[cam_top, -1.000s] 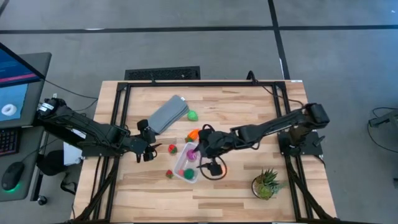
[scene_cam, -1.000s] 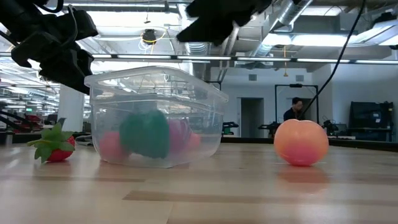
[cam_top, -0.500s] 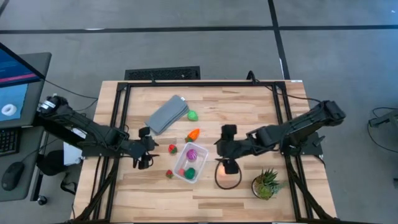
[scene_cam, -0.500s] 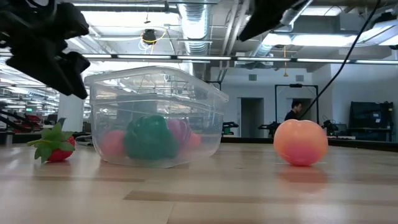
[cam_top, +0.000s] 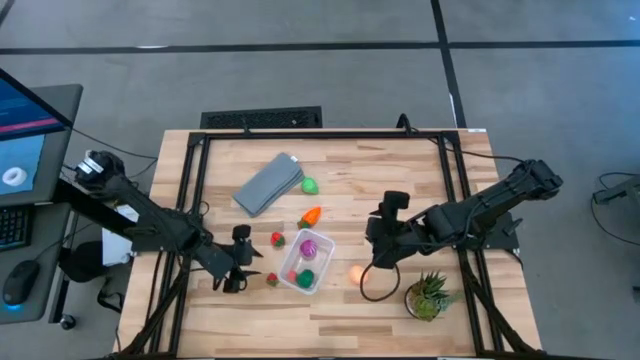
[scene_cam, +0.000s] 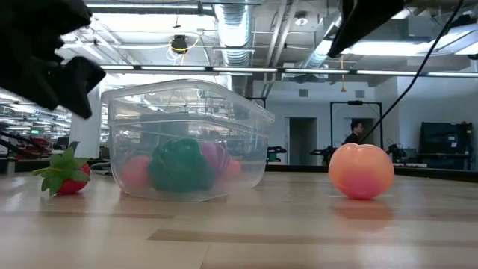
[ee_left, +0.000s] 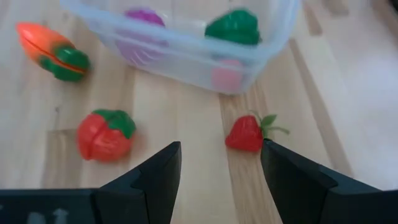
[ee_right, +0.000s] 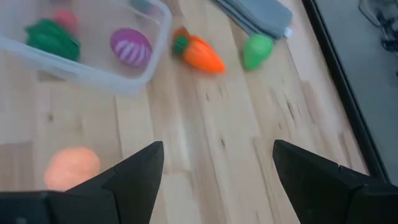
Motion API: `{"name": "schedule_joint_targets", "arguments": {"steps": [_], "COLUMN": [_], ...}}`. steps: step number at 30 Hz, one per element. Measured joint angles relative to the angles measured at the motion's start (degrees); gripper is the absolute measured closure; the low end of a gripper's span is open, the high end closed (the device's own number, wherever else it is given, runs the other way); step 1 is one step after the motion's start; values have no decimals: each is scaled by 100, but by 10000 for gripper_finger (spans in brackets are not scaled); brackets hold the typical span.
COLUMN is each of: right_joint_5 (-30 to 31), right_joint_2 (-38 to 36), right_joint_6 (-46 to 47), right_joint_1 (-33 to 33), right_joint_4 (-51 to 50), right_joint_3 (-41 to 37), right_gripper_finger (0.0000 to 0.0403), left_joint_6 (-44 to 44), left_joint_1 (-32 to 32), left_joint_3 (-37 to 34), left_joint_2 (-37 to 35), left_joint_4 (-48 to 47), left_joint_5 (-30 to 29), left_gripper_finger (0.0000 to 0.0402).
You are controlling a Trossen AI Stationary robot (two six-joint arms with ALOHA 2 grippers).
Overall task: Pick and placing Produce into tupperware
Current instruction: Put the bottom red strawberry into the transparent bin
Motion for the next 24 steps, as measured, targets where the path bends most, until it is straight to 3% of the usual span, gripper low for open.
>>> {"name": "schedule_joint_targets", "arguments": {"steps": [11,17,24], "right_joint_5": [232,286,284], "right_joint_2": [0,2,4], "right_joint_6": [737,1358,1402], "right_joint_1": [2,2,2], "right_joint_4": [-975,-1710,-1739], "right_joint_3": [0,0,0], "right_gripper_finger": [79,79,79], "left_joint_6": [-197,-265,-264], "left_joint_1": [-202,-340,-343], "left_joint_3": [2,2,93], "left_joint_2": [1407,1569,1547], "left_joint_4": [1067,1132,1125], "left_joint_5": [-92,-174,-420], "left_gripper_finger": [191,191,178]}}
